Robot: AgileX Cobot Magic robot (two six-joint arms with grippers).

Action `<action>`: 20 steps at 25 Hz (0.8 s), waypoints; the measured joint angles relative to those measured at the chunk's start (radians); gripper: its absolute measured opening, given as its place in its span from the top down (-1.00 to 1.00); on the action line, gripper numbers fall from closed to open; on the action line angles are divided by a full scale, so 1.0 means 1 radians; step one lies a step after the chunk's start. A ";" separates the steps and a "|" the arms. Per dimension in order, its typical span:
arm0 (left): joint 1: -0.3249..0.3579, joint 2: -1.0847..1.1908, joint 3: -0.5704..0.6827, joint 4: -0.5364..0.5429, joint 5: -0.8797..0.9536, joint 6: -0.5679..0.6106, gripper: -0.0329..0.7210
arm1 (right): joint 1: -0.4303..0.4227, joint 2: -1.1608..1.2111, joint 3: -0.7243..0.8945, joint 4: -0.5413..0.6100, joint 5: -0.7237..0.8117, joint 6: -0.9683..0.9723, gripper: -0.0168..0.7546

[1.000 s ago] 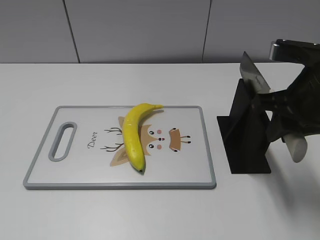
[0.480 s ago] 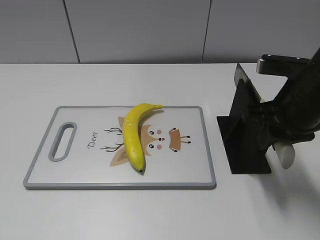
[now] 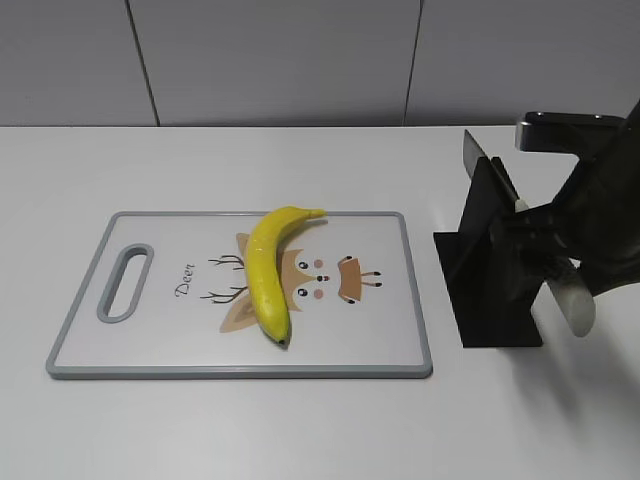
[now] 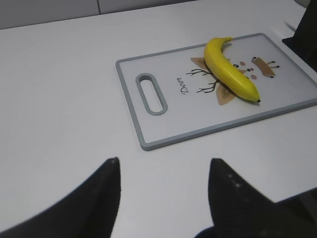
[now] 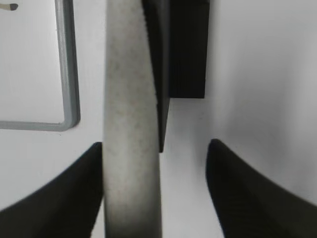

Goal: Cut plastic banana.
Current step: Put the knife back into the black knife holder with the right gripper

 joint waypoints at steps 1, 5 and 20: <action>0.000 0.000 0.000 0.000 0.000 0.000 -0.55 | 0.000 0.000 0.000 0.000 -0.001 -0.001 -0.48; 0.000 0.000 0.000 0.000 0.000 0.000 -0.55 | 0.000 0.000 -0.016 0.000 0.008 -0.011 -0.68; 0.026 0.000 0.000 0.000 0.000 0.000 -0.62 | 0.000 -0.290 -0.124 -0.002 0.324 -0.318 -0.45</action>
